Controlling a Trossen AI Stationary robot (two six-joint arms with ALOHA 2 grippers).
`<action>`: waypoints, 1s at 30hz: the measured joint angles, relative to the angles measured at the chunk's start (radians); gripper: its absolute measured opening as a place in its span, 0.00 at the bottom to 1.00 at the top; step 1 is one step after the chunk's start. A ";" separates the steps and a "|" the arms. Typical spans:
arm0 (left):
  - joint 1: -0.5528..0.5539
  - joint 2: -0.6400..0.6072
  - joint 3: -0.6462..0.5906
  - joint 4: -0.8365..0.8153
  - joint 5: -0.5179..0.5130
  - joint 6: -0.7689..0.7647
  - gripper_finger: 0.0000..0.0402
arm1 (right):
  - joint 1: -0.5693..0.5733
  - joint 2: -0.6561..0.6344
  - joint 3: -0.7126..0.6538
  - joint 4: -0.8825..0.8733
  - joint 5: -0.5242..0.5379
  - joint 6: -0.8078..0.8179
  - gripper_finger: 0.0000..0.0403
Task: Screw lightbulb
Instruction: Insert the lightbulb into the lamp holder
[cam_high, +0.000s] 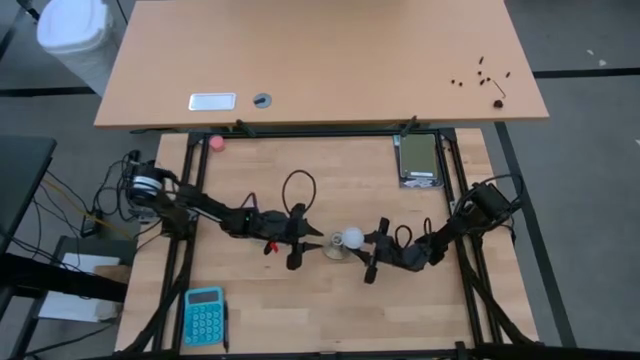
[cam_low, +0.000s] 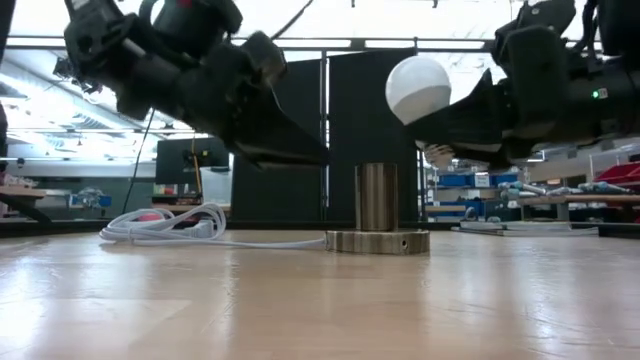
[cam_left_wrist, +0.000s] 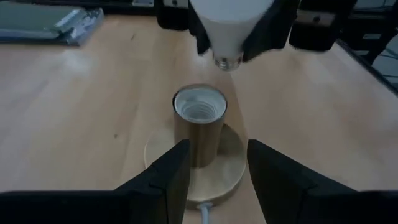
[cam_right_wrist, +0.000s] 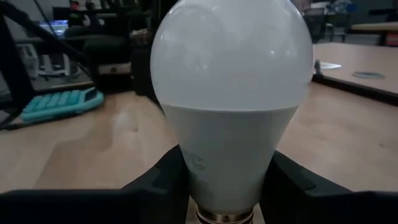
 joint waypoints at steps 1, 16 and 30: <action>0.000 0.020 0.000 0.024 0.000 0.000 0.41 | -0.007 0.000 0.000 -0.009 0.000 0.010 0.38; 0.000 0.112 0.023 0.089 -0.040 -0.018 0.41 | -0.106 0.000 0.070 -0.104 -0.111 -0.019 0.38; 0.000 0.109 0.023 0.028 -0.048 -0.038 0.41 | -0.197 0.021 0.122 -0.139 -0.244 -0.026 0.38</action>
